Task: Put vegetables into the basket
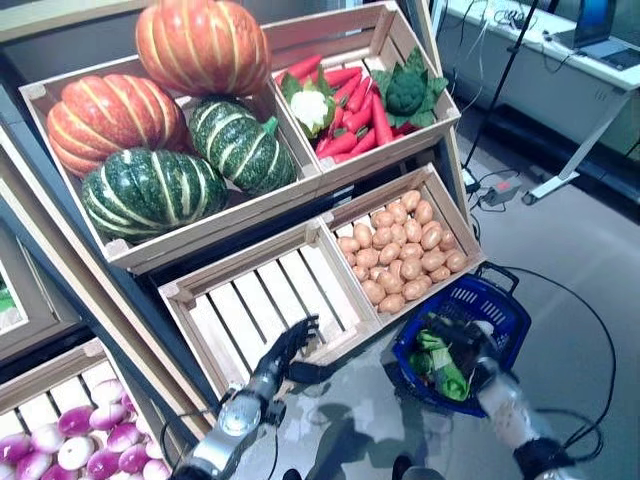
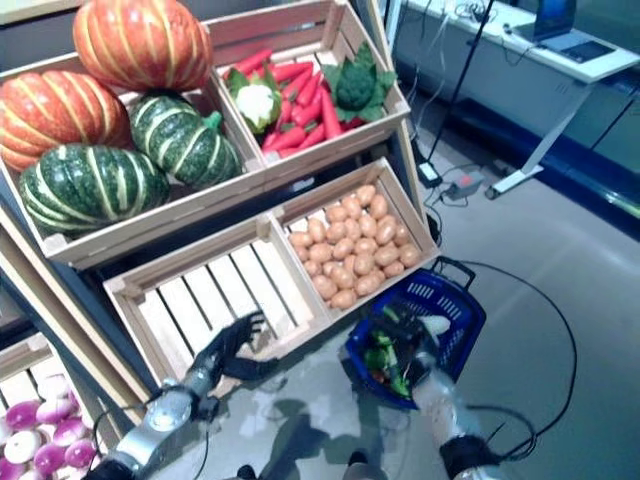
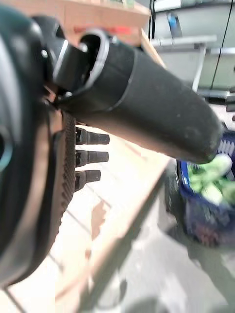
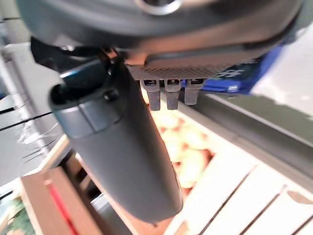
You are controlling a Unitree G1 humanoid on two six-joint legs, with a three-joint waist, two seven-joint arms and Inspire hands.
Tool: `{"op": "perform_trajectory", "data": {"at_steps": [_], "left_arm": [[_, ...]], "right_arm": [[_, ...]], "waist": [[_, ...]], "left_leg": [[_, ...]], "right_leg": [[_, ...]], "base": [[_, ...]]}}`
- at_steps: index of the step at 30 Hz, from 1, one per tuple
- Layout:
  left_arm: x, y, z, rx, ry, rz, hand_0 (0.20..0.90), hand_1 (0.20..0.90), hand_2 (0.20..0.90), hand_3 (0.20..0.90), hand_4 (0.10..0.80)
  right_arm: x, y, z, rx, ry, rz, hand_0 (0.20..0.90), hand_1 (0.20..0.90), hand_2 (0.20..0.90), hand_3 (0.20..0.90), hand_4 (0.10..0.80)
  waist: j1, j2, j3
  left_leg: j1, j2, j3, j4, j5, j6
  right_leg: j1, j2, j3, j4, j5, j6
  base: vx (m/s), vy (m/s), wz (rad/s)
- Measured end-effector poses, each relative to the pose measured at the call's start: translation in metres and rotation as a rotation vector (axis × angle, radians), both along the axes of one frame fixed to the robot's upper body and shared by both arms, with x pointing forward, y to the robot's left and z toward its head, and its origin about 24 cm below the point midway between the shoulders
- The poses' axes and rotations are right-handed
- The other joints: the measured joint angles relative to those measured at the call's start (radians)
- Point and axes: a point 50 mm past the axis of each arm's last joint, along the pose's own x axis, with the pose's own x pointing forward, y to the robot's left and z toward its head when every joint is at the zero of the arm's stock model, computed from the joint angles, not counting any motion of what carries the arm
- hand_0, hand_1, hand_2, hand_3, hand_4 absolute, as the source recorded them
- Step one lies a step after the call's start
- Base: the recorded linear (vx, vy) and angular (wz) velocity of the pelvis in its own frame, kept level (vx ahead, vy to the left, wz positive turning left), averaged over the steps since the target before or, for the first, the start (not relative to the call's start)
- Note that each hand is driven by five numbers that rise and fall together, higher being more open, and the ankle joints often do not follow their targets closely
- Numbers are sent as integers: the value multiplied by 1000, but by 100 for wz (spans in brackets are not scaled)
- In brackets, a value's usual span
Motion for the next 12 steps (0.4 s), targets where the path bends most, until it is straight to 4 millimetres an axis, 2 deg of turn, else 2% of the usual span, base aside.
{"op": "perform_trajectory", "data": {"at_steps": [5, 9, 12], "left_arm": [[-26, 6, -32, 44, 149, 48, 900, 900, 900, 900, 800], [-32, -4, -39, 24, 176, 41, 900, 900, 900, 900, 800], [-37, -10, -42, -10, 177, 31, 900, 900, 900, 900, 800]], "right_arm": [[-24, 31, -22, 89, 63, -11, 900, 900, 900, 900, 800], [-39, 50, -34, 123, 120, 19, 900, 900, 900, 900, 800], [-50, 55, -45, 137, 177, 10, 900, 900, 900, 900, 800]], "waist": [[-2, -24, -52], [-2, -21, -86], [-2, -8, -108]], "left_leg": [[7, -6, 8, -17, 4, 3], [10, -7, 6, -17, 5, 2], [17, -7, 6, -18, 6, 2]], "right_leg": [[22, 6, 21, -73, 38, 3], [28, 6, 21, -76, 40, 3], [34, 6, 21, -76, 40, 3]], "base": [[-17, 16, -9], [2, 18, 1], [0, 24, 0]]}}
